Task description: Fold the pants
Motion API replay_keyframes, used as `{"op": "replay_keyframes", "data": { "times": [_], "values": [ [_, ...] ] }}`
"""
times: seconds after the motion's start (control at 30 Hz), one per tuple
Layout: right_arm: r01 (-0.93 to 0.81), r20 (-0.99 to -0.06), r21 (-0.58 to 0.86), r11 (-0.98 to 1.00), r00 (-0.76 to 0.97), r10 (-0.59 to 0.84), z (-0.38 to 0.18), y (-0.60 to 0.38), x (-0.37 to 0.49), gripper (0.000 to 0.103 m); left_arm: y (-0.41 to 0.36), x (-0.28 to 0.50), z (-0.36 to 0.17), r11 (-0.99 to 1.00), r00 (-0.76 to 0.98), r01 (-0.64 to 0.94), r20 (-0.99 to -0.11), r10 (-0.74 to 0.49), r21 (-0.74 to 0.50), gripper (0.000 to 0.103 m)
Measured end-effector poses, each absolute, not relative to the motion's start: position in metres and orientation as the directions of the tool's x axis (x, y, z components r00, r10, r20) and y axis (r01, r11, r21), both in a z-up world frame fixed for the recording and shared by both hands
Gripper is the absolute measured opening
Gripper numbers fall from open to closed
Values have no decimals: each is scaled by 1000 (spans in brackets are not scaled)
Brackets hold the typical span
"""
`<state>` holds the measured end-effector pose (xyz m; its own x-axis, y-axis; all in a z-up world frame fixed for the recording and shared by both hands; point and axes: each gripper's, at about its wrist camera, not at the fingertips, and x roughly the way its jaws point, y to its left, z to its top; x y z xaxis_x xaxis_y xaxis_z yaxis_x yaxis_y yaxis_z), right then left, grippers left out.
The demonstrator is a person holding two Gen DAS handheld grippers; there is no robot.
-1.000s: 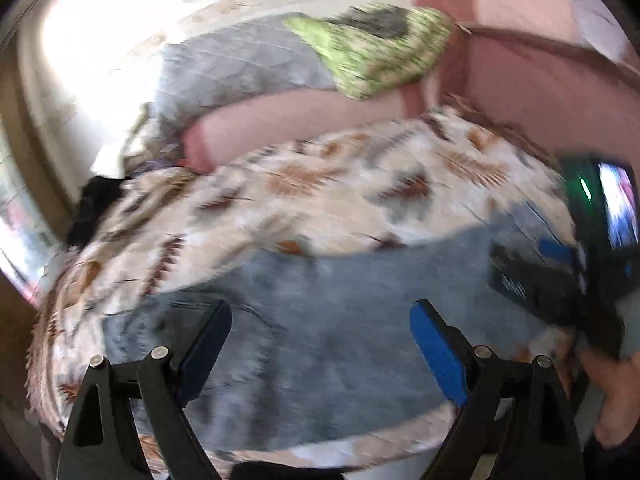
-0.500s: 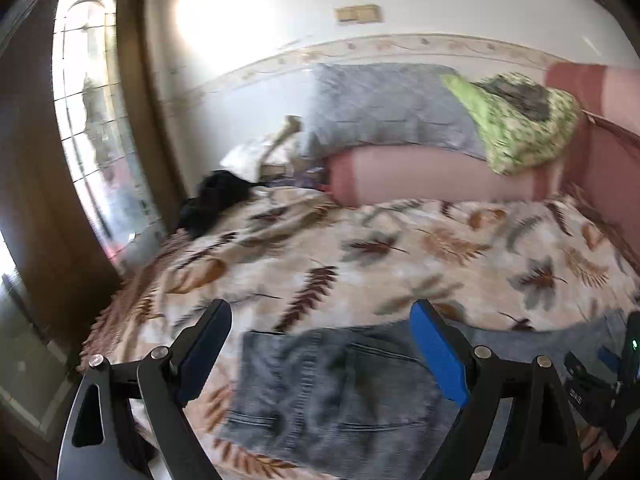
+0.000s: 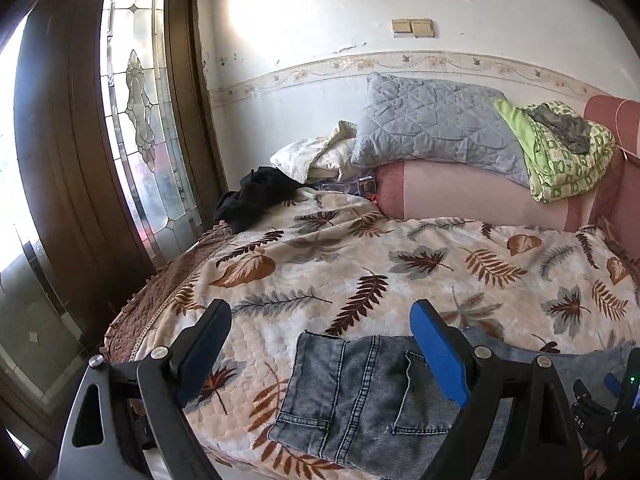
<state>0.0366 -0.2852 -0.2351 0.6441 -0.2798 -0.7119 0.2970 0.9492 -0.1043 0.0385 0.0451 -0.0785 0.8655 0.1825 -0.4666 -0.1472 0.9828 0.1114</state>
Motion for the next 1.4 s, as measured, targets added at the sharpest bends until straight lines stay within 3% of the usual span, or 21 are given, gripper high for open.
{"op": "replay_keyframes", "data": {
  "times": [1.4],
  "values": [
    [271, -707, -101, 957, 658, -261, -232, -284, 35, 70, 72, 31, -76, 965, 846, -227, -464, 262, 130, 91]
  ]
}}
